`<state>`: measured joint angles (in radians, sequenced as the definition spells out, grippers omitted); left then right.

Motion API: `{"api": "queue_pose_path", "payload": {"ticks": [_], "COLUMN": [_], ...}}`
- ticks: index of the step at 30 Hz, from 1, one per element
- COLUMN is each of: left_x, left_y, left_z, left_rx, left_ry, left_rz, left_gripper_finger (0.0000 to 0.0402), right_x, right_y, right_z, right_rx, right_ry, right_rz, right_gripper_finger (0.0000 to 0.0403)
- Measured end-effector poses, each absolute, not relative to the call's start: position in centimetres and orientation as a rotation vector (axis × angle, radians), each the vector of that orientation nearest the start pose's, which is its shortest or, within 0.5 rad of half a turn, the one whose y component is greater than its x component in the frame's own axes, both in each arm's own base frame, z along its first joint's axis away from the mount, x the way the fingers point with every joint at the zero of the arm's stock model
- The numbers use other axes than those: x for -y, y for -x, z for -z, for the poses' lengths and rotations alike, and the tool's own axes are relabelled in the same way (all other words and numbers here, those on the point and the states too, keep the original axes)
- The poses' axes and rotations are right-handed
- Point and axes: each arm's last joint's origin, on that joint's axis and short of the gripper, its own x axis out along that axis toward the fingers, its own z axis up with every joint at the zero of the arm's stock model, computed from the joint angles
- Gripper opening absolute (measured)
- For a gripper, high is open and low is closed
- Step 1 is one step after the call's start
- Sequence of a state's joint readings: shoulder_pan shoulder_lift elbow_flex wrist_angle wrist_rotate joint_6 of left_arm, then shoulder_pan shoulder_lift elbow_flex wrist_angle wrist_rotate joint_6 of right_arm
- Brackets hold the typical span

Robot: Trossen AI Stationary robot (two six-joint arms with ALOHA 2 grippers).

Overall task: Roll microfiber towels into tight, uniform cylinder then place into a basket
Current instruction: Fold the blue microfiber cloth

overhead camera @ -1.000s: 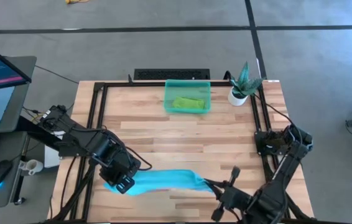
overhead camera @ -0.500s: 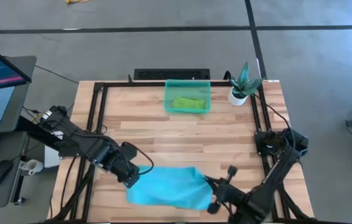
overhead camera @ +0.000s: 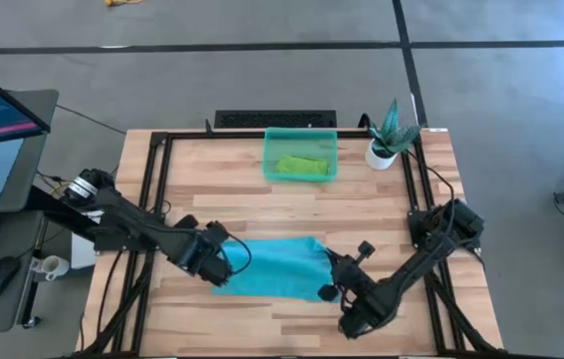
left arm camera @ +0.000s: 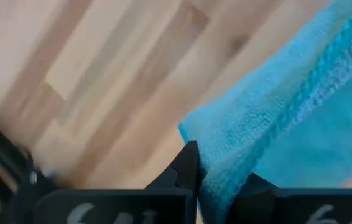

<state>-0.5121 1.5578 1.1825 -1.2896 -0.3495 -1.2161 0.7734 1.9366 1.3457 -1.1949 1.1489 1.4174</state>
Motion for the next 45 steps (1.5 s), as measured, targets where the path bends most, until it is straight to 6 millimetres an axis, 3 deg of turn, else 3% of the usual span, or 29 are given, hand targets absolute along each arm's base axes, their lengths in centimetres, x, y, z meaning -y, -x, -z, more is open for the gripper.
{"api": "queue_pose_path", "payload": {"ticks": [9, 16, 31, 45], "left_x": [8.6, 7.0, 6.6, 6.6], "left_y": [-23.6, -24.5, -25.3, -25.3], "left_z": [-20.8, -19.6, -18.9, -18.8], "left_rx": [-1.192, -1.157, -1.212, -1.235], "left_ry": [0.159, 0.174, 0.275, 0.292], "left_rz": [-0.834, -0.825, -0.697, -0.681], "left_gripper_finger": [0.0, 0.0, 0.0, 0.0], "right_x": [-17.6, -16.2, -13.5, -12.4], "right_y": [-26.3, -27.1, -28.6, -28.5], "right_z": [-16.3, -14.6, -13.4, -13.8], "right_rx": [-0.609, -0.696, -0.952, -1.056], "right_ry": [0.242, 0.098, -0.139, -0.08], "right_rz": [0.901, 0.939, 0.984, 1.016], "right_gripper_finger": [0.0011, 0.001, 0.0032, 0.0122]}}
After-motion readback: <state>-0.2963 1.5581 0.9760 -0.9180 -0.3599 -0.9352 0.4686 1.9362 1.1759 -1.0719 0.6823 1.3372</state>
